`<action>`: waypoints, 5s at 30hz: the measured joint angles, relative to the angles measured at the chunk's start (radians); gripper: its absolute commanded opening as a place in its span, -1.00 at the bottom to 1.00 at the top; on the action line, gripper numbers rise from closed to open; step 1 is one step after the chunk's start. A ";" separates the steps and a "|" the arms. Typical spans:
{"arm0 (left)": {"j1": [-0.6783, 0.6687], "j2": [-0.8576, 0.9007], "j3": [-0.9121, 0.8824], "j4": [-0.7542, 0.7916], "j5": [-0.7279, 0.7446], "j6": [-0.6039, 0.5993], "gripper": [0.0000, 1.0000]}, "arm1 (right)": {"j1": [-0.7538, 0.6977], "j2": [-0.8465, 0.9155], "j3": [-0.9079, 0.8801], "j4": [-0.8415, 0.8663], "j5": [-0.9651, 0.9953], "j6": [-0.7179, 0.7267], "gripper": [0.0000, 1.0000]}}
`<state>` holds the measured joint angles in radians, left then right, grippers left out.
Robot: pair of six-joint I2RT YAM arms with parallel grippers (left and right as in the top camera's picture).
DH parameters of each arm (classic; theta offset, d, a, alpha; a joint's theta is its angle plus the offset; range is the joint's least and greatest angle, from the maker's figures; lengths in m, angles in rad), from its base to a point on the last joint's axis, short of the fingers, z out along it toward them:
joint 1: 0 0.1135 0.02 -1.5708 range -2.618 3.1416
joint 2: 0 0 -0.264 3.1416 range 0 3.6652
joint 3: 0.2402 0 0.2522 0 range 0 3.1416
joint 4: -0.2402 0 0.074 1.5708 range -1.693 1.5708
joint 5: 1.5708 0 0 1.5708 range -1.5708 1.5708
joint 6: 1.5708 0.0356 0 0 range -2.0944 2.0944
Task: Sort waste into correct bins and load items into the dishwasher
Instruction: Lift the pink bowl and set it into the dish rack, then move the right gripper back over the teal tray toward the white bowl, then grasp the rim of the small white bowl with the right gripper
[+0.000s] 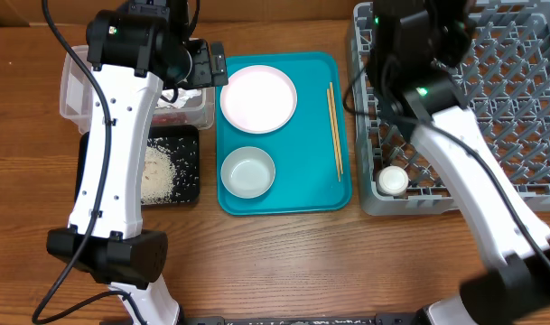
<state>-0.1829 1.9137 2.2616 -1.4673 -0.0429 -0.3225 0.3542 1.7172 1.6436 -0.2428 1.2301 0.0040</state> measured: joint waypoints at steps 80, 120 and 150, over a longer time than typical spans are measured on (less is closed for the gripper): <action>0.000 0.000 0.000 0.000 0.000 0.000 1.00 | 0.047 0.237 0.002 -0.146 -0.515 0.007 1.00; 0.000 0.000 0.000 0.000 0.000 0.000 1.00 | 0.047 0.122 0.004 -0.588 -1.364 0.519 1.00; 0.000 0.000 0.000 0.000 0.000 0.000 1.00 | 0.064 0.122 0.002 -0.655 -1.430 0.603 0.77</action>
<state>-0.1829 1.9137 2.2616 -1.4673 -0.0433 -0.3225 0.4187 1.8393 1.6451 -0.8982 -0.2001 0.6071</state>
